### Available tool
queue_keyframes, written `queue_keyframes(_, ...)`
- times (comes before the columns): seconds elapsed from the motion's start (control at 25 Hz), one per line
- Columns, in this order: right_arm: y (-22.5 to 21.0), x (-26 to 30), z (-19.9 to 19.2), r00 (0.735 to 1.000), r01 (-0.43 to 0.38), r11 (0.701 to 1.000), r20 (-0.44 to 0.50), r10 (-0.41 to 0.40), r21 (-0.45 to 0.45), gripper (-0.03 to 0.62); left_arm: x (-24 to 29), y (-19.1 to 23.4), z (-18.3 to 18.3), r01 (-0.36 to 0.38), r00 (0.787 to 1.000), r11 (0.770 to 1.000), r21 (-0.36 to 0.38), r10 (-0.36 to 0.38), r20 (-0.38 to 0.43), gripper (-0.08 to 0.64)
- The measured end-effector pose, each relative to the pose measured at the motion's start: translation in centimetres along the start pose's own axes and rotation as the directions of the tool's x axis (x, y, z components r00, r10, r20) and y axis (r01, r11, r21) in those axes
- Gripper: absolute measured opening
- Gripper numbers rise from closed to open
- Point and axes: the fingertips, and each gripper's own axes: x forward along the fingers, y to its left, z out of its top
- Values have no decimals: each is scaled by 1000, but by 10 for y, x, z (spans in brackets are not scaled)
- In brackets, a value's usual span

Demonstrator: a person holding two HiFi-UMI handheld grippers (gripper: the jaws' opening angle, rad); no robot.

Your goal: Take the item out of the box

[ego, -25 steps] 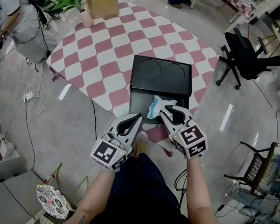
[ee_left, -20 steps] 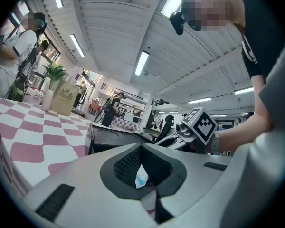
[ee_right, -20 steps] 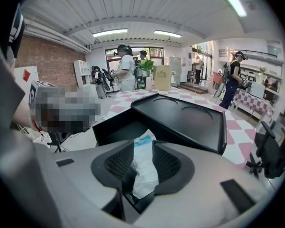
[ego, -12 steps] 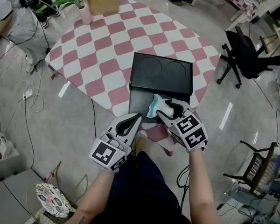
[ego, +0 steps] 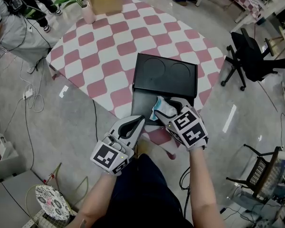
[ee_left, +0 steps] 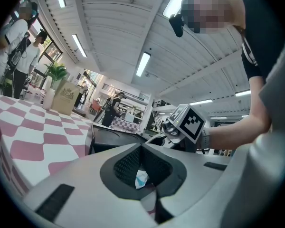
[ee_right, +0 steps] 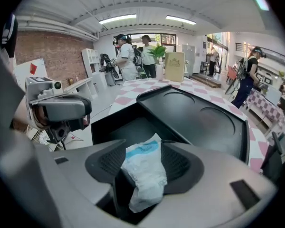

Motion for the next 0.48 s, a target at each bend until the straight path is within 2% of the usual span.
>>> queue_keyframes(0.16,5,5,-8,996,-31,997,-91,25,-65,298,0,1,1,1,1000,1000,-4,-1,5,2)
queue_keyframes(0.24,4,5,-13,991,-49,995,-130,37,-92,300,0,1,1,0,1000,1000,-7,0,8,2)
queue_keyframes(0.28,3,6,-15,988,-60,993,-150,44,-99,332,0,2,1,0,1000,1000,-10,1,9,2)
queue_keyframes(0.48,-3,7,-26,967,-103,987,-247,70,-123,341,0,2,2,2,1000,1000,-19,-2,14,2)
